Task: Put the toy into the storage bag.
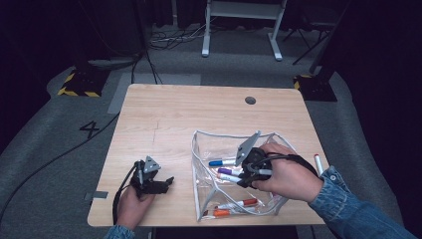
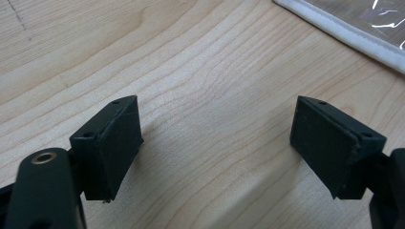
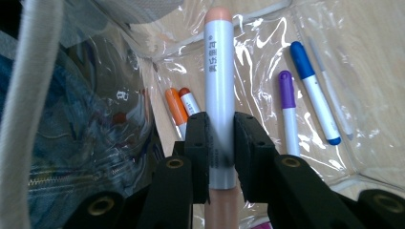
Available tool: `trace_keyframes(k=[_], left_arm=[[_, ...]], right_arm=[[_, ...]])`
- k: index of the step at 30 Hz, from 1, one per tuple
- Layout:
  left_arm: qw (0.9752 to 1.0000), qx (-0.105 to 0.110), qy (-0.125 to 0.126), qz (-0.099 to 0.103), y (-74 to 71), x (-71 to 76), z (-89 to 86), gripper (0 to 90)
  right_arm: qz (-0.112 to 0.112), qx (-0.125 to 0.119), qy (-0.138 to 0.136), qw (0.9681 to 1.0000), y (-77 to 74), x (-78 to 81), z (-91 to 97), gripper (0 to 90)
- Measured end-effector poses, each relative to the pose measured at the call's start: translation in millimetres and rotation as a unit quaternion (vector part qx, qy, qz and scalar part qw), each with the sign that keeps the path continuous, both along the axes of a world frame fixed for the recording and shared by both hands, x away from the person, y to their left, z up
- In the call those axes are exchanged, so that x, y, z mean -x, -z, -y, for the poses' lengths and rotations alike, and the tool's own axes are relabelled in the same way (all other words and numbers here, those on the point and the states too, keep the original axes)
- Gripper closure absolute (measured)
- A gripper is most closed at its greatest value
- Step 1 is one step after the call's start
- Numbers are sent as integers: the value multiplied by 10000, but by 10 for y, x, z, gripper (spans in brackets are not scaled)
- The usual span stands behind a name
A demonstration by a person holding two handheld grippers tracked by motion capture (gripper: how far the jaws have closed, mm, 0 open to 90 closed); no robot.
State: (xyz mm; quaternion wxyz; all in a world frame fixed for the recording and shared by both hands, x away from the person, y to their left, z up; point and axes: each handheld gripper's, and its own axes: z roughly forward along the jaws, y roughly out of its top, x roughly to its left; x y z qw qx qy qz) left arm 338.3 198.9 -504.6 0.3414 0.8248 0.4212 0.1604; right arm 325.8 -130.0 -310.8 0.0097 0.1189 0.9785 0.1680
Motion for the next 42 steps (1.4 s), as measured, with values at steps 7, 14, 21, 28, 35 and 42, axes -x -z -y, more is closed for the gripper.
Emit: trace_keyframes(k=[7,14,21,28,35,42], left_arm=[[10000,-2,10,-16,-2,0,-2,183],[10000,1,0,0,0,0,0,183],[10000,1,-2,3,0,0,0,183],[10000,-5,-3,5,0,0,0,182],[10000,0,0,1,0,0,0,182],[10000,1,-1,1,0,0,0,183]], right_arm=[[-163,361,-177,9991,182,-36,-162,767],[-344,710,-284,9965,395,-73,-277,766],[-467,920,-307,9942,587,-125,-328,766],[-617,1176,-308,9907,776,-161,-325,766],[-486,872,-262,9947,819,-166,-299,575],[24,158,-59,9999,558,-162,-224,477]])
